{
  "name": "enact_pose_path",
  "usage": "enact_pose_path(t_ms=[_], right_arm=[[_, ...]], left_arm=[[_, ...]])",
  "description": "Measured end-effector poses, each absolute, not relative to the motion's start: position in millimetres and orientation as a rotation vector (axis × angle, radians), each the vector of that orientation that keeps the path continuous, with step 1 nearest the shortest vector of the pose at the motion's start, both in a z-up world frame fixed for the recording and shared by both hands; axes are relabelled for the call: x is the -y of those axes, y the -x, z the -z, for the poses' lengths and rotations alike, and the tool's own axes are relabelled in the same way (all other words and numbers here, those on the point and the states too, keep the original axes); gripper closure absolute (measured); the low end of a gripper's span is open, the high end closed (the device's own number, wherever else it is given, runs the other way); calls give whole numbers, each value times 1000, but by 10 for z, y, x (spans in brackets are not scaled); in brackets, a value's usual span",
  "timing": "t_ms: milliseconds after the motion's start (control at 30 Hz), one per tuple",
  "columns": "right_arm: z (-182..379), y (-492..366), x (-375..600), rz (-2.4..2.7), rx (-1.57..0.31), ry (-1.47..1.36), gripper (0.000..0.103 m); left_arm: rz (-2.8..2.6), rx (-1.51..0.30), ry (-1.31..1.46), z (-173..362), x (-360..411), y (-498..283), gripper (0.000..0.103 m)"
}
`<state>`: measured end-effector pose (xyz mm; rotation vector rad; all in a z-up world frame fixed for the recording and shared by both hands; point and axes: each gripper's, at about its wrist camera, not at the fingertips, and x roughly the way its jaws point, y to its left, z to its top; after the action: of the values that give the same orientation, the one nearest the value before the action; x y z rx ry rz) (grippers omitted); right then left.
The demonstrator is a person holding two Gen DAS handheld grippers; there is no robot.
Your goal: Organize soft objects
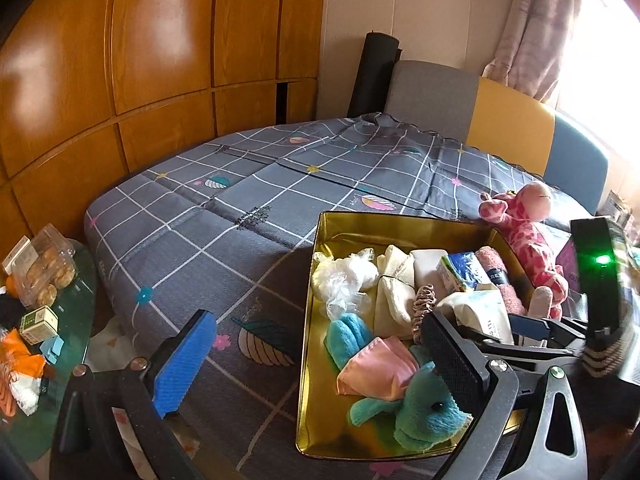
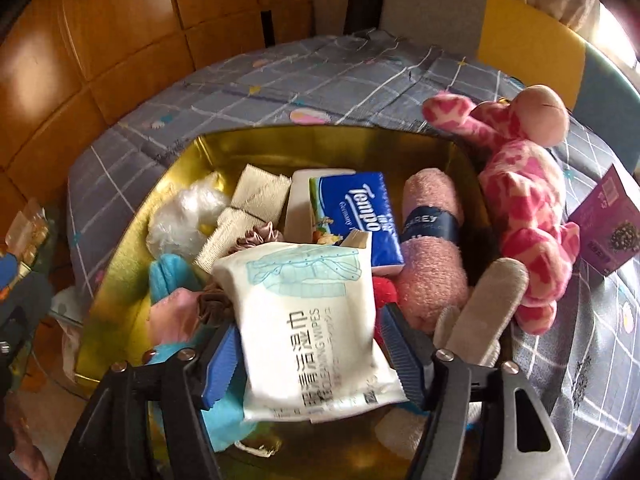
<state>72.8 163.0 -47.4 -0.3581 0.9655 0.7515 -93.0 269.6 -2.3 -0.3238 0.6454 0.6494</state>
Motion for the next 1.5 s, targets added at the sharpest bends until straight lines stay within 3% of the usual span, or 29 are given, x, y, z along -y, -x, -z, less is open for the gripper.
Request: enact_pose_path(t_ms=[267,633,1500], right_arm=[[232,-629,-1338,-729,-889,291,26],[-77,-359,-664,-611,-774,207,26],[76,-142,-266,-465,-702,165,25]], left_arm=[[-624,-642,310,-19,-2597,917,0],[-594,-630,267,-108,-2357,892,0],[-568,-644,244,-102,-2030,852,0]])
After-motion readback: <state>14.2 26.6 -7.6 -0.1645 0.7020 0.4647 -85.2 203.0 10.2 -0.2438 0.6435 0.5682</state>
